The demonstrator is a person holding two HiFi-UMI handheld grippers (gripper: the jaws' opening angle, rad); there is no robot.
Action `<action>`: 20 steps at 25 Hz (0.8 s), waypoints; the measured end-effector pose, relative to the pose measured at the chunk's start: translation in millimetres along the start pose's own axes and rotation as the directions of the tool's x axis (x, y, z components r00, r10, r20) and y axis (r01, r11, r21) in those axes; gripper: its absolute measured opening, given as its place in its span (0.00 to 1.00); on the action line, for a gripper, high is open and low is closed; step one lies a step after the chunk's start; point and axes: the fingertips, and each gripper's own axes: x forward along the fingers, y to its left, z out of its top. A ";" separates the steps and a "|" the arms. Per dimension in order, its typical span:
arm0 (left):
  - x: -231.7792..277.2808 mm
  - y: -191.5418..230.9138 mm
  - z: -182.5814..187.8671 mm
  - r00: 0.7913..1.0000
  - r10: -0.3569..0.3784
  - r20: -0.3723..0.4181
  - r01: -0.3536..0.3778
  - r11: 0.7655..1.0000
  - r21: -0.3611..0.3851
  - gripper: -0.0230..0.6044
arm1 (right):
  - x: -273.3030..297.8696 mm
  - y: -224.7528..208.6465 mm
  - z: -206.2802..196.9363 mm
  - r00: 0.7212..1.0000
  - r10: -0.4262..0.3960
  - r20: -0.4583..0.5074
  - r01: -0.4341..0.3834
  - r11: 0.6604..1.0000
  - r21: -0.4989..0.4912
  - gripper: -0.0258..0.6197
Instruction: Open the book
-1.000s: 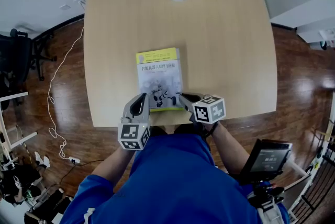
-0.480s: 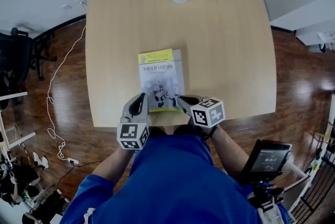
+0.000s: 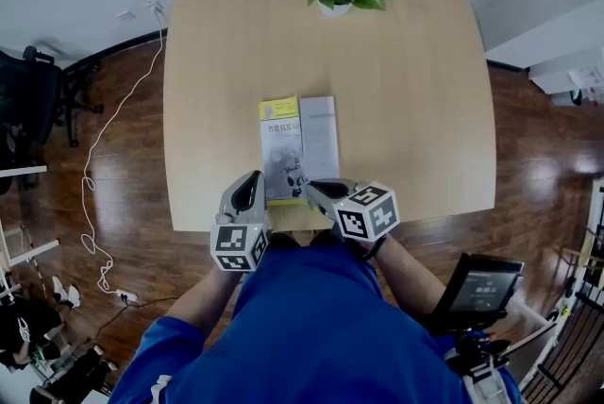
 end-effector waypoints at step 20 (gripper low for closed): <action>-51.8 77.1 -5.1 0.997 0.063 0.042 -0.061 0.997 -0.052 0.05 | 66.4 89.4 25.3 0.998 0.066 -0.024 -0.068 0.991 -0.117 0.05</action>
